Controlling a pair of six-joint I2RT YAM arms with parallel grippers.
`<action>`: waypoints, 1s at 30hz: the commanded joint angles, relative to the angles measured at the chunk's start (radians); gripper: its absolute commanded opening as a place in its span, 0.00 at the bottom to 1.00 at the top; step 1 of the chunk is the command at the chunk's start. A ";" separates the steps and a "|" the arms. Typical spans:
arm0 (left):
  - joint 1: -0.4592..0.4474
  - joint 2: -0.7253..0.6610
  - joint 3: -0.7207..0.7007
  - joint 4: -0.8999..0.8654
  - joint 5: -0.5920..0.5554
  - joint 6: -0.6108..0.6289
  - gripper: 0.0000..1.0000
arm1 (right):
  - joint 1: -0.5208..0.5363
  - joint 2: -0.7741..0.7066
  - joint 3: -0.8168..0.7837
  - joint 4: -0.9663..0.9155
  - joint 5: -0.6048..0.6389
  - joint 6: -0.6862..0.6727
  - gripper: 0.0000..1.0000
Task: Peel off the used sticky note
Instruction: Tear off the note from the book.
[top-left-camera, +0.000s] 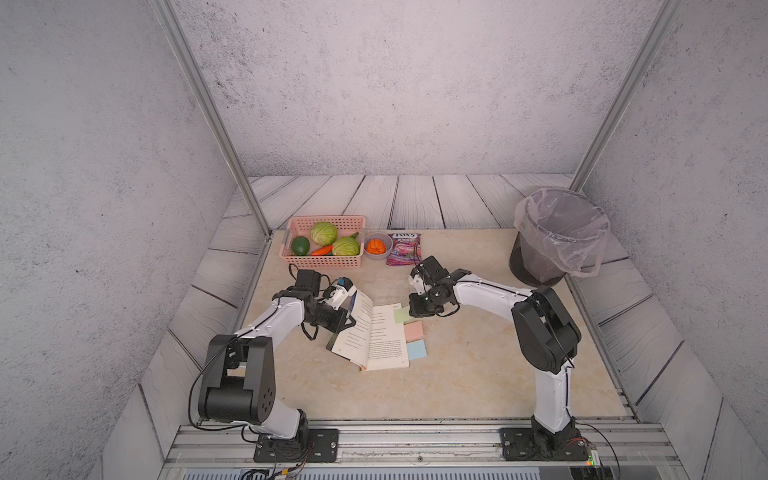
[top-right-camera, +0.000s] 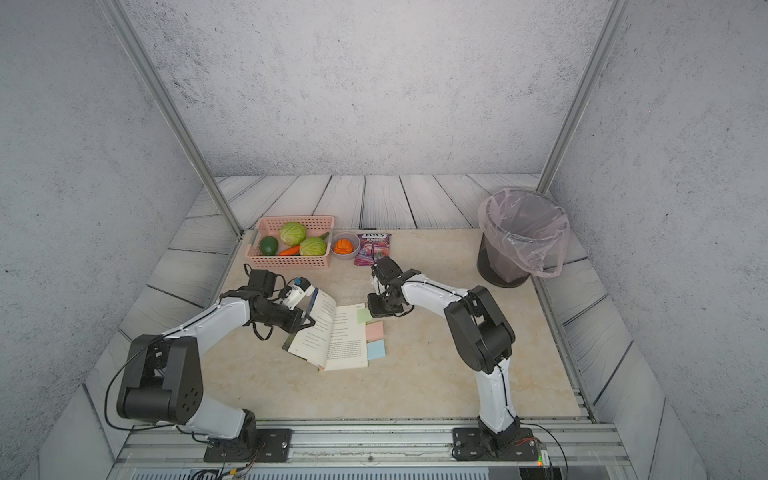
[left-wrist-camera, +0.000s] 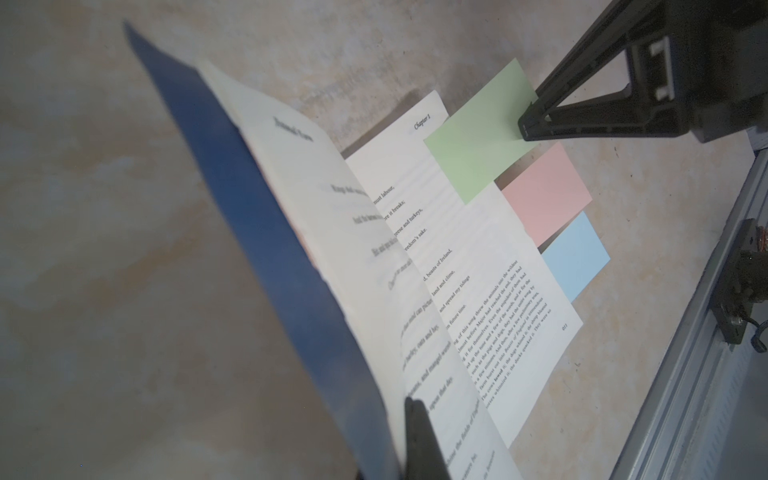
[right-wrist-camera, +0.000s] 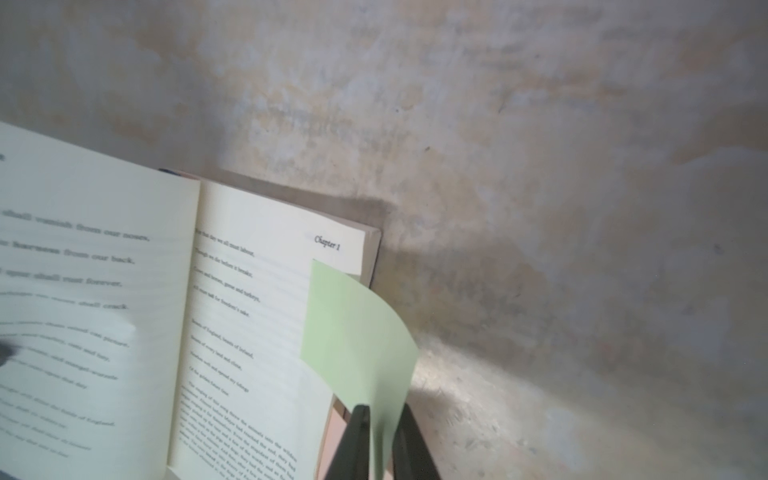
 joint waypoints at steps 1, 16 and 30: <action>0.014 0.030 -0.013 -0.089 -0.088 0.027 0.00 | 0.032 -0.008 0.041 -0.054 0.088 -0.034 0.12; 0.014 0.028 -0.013 -0.088 -0.086 0.024 0.00 | 0.191 0.053 0.202 -0.161 0.201 -0.105 0.00; 0.014 0.029 -0.014 -0.085 -0.088 0.023 0.00 | 0.252 0.126 0.198 -0.136 0.196 -0.111 0.00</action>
